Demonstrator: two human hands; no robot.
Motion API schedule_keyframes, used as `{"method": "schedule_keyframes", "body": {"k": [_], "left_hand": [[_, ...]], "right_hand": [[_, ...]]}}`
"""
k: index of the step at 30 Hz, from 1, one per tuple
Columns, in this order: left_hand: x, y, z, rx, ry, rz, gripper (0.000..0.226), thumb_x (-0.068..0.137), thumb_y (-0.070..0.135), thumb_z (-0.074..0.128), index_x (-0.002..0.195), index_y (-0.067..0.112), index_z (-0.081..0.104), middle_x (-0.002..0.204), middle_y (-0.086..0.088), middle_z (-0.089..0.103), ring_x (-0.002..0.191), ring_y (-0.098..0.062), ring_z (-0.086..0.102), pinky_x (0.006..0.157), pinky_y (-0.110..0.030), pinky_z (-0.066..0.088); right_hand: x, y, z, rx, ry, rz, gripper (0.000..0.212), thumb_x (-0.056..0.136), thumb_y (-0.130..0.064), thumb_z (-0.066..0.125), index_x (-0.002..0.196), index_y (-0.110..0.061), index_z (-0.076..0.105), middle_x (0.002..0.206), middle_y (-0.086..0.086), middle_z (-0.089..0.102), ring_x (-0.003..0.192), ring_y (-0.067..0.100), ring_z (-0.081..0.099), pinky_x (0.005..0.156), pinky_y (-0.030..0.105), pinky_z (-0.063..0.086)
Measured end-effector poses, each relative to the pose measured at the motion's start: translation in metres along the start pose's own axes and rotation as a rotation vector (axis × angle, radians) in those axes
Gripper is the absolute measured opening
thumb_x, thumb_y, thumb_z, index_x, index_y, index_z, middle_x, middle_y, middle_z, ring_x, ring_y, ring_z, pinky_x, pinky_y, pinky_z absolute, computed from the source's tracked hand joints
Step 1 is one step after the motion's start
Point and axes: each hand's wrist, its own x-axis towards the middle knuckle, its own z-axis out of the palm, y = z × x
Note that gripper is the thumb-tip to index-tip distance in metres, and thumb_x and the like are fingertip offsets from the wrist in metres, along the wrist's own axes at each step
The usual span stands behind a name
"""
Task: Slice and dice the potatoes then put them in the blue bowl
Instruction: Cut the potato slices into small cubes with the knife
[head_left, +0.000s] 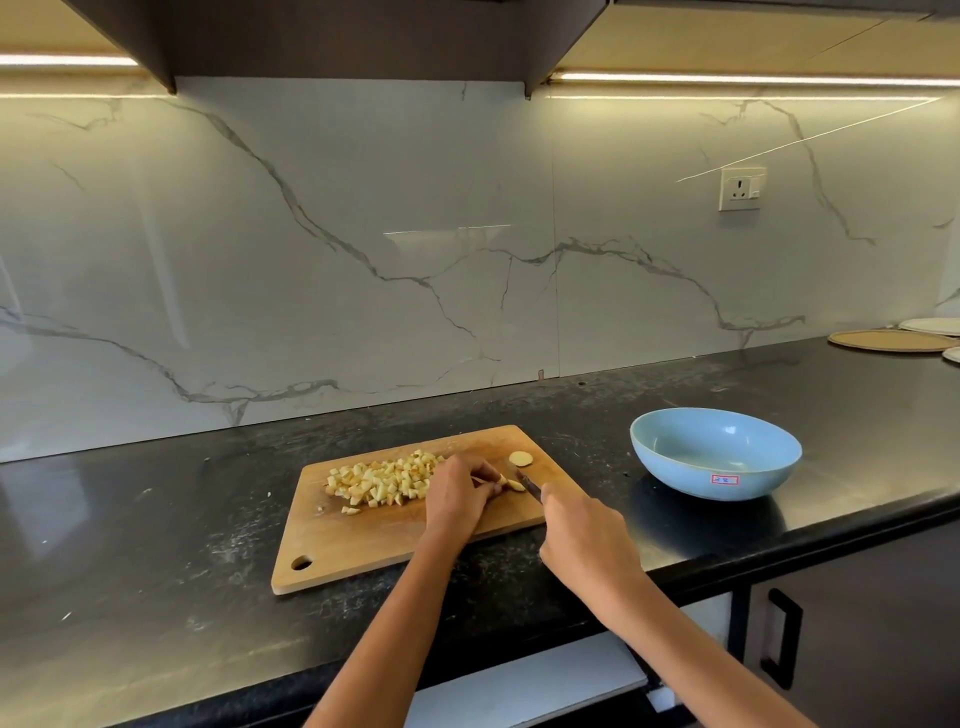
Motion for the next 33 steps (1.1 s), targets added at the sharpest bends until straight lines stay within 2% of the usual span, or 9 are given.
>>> {"method": "schedule_keyframes", "body": {"k": [4,11,16,22,27,33], "left_hand": [[0.001,-0.002,0.001,0.002,0.005,-0.019,0.012,0.078,0.014,0.073,0.090,0.015,0.073,0.094,0.001,0.071,0.083,-0.007,0.060,0.074,-0.019,0.048],[0.002,-0.001,0.001,0.003,-0.020,-0.016,0.010,0.081,0.011,0.070,0.088,0.015,0.074,0.095,0.004,0.071,0.085,-0.006,0.059,0.076,-0.020,0.049],[0.003,-0.001,0.002,0.020,-0.017,0.001,0.009,0.081,0.012,0.069,0.087,0.015,0.075,0.094,0.004,0.071,0.083,-0.006,0.059,0.075,-0.021,0.049],[0.005,-0.002,0.003,0.056,-0.028,-0.006,0.009,0.082,0.015,0.068,0.088,0.017,0.075,0.093,0.004,0.071,0.085,-0.009,0.062,0.077,-0.026,0.053],[0.006,-0.002,0.004,0.067,-0.023,-0.016,0.009,0.082,0.016,0.069,0.089,0.016,0.075,0.093,0.002,0.072,0.085,-0.010,0.062,0.075,-0.027,0.053],[0.005,-0.002,0.005,0.069,-0.010,-0.019,0.009,0.083,0.017,0.068,0.089,0.017,0.075,0.093,0.002,0.072,0.084,-0.010,0.062,0.070,-0.023,0.050]], "right_hand": [[0.005,-0.007,0.001,-0.003,0.010,-0.032,0.024,0.095,-0.015,0.051,0.119,-0.016,0.053,0.105,0.002,0.064,0.089,0.015,0.065,0.073,0.025,0.050],[0.007,-0.011,0.005,-0.063,-0.003,-0.073,0.024,0.096,-0.011,0.048,0.119,-0.013,0.054,0.107,0.004,0.064,0.092,0.017,0.065,0.074,0.026,0.049],[0.006,-0.015,0.006,-0.155,0.000,-0.094,0.023,0.097,-0.009,0.044,0.118,-0.010,0.052,0.104,0.005,0.063,0.090,0.017,0.064,0.067,0.024,0.043],[0.008,-0.021,0.010,-0.256,-0.006,-0.158,0.024,0.098,-0.004,0.040,0.117,-0.005,0.055,0.110,0.008,0.058,0.093,0.020,0.063,0.071,0.028,0.049],[0.018,-0.023,0.016,-0.278,-0.044,-0.191,0.025,0.097,-0.002,0.039,0.115,-0.006,0.057,0.115,0.009,0.057,0.096,0.022,0.062,0.066,0.028,0.042],[0.021,-0.019,0.006,-0.215,-0.097,-0.169,0.024,0.097,-0.007,0.045,0.119,-0.008,0.054,0.114,0.009,0.060,0.101,0.020,0.061,0.078,0.029,0.049]]}}
